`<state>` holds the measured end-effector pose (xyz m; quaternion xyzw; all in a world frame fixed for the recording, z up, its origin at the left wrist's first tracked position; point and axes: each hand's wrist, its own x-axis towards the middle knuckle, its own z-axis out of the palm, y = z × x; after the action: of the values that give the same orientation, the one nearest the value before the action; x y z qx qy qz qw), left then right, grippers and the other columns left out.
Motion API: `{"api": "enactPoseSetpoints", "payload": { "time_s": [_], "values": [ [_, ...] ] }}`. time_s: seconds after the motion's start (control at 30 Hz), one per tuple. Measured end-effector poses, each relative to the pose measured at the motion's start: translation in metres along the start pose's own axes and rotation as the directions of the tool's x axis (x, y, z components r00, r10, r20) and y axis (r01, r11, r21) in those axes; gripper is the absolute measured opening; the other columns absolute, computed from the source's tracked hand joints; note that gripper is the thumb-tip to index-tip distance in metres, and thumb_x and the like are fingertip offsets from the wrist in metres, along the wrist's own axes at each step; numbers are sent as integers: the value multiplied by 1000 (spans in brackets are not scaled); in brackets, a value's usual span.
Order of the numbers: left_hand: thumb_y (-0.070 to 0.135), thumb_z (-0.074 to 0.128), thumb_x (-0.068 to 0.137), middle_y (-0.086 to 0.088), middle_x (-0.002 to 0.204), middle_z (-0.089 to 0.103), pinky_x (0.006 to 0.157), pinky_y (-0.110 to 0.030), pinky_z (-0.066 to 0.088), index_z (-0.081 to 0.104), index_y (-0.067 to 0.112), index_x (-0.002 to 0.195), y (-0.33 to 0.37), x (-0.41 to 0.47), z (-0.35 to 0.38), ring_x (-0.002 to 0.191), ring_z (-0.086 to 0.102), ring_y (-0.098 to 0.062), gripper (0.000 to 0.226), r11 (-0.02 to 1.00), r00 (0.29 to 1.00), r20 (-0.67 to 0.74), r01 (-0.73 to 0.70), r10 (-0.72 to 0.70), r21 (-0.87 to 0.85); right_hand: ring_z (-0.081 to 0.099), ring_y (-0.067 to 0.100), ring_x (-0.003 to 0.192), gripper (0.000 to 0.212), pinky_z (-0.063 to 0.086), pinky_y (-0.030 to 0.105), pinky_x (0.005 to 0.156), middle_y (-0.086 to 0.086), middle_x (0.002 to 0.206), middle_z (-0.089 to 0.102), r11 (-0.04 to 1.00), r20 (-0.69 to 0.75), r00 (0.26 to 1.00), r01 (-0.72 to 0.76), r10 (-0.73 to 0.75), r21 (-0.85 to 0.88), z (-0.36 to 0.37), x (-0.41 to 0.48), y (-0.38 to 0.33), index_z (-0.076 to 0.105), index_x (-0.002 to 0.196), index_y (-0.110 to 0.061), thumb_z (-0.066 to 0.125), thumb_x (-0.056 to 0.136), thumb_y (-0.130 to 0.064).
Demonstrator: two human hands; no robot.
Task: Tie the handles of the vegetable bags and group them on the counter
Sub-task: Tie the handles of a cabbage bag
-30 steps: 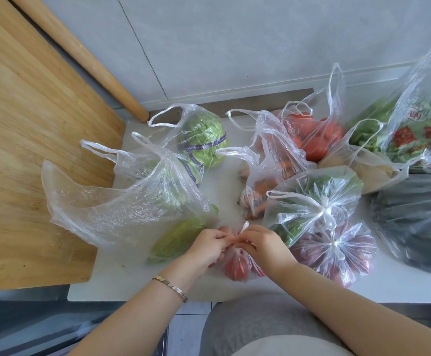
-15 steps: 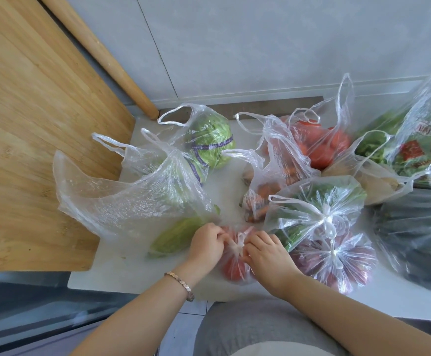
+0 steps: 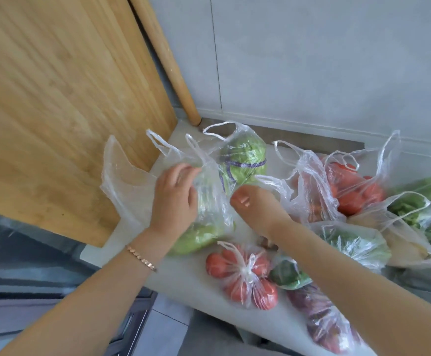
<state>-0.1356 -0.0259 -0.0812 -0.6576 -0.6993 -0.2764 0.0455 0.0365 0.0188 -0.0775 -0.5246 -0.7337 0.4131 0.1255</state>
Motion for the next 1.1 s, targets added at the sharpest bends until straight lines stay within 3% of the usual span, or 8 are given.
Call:
{"api": "enactPoseSetpoints", "payload": {
  "time_s": [0.2, 0.3, 0.43, 0.63, 0.73, 0.8, 0.93, 1.1],
  "values": [
    [26, 64, 77, -24, 150, 14, 112, -53, 15, 9, -1, 143, -78, 21, -28, 136, 17, -43, 90, 793, 806, -58, 590, -589, 151, 34, 27, 130, 76, 30, 38, 109, 12, 139, 37, 989, -156, 979, -139, 129, -56, 31, 51, -54, 25, 139, -6, 53, 84, -51],
    [48, 68, 66, -20, 132, 46, 95, -43, 41, 37, 4, 134, -121, 32, -28, 120, 46, -34, 87, 651, 622, 232, 756, -748, 73, 54, 27, 107, 58, 45, 34, 89, 12, 117, 55, 945, -58, 945, -316, 322, 87, 45, 71, -59, 44, 123, -3, 54, 85, -45],
    [23, 71, 74, 0, 59, 64, 68, -29, 46, 60, 12, 63, -139, 41, -24, 68, 60, -22, 20, 441, 507, 579, 858, -639, -264, 37, 14, 50, 34, 30, 26, 50, 0, 57, 41, 920, -110, 940, -285, 323, 269, 52, 70, -57, 40, 57, -14, 54, 87, -25],
    [30, 47, 78, -25, 115, 62, 107, -42, 34, 58, -12, 107, -135, 42, -20, 116, 57, -31, 52, -172, 520, 829, 815, -206, -554, 58, 20, 84, 33, 43, 31, 77, -1, 84, 71, 573, -140, 953, -42, 270, 818, 54, 25, -46, 74, 88, -12, 67, 57, -23],
    [23, 42, 83, -16, 78, 70, 96, -45, 40, 53, 6, 74, -120, 39, -16, 93, 69, -29, 23, -423, 539, 839, 746, -70, -515, 63, 22, 91, 33, 43, 33, 84, 3, 91, 74, 398, -111, 974, 24, 198, 917, 57, 14, -47, 74, 64, -12, 73, 37, -30],
    [26, 36, 93, -4, 49, 55, 84, -42, 45, 40, 12, 52, -110, 41, -12, 61, 68, -21, 44, -551, 539, 836, 669, -103, -499, 68, 20, 81, 16, 45, 34, 83, 2, 69, 73, 194, -132, 968, 90, 214, 977, 59, 13, -49, 64, 45, -14, 70, 39, -28],
    [50, 28, 94, 8, 44, 27, 37, -17, 35, 29, 19, 58, -82, 39, -11, 33, 26, -5, 47, -396, 503, 855, 764, -126, -508, 38, 11, 33, 43, 49, 24, 54, -7, 32, 28, -43, -77, 899, 106, 431, 993, 62, 20, -48, 36, 42, -21, 57, 80, -23],
    [64, 10, 85, 9, 47, 30, 37, -12, 12, 38, 19, 68, -49, 26, -13, 34, 17, -3, 56, -44, 545, 836, 836, -63, -548, 16, 5, 32, 44, 16, 15, 30, -8, 42, 17, 160, 31, 789, -163, 614, 973, 67, 26, -44, 38, 64, -19, 36, 92, -53]
  ]
}}
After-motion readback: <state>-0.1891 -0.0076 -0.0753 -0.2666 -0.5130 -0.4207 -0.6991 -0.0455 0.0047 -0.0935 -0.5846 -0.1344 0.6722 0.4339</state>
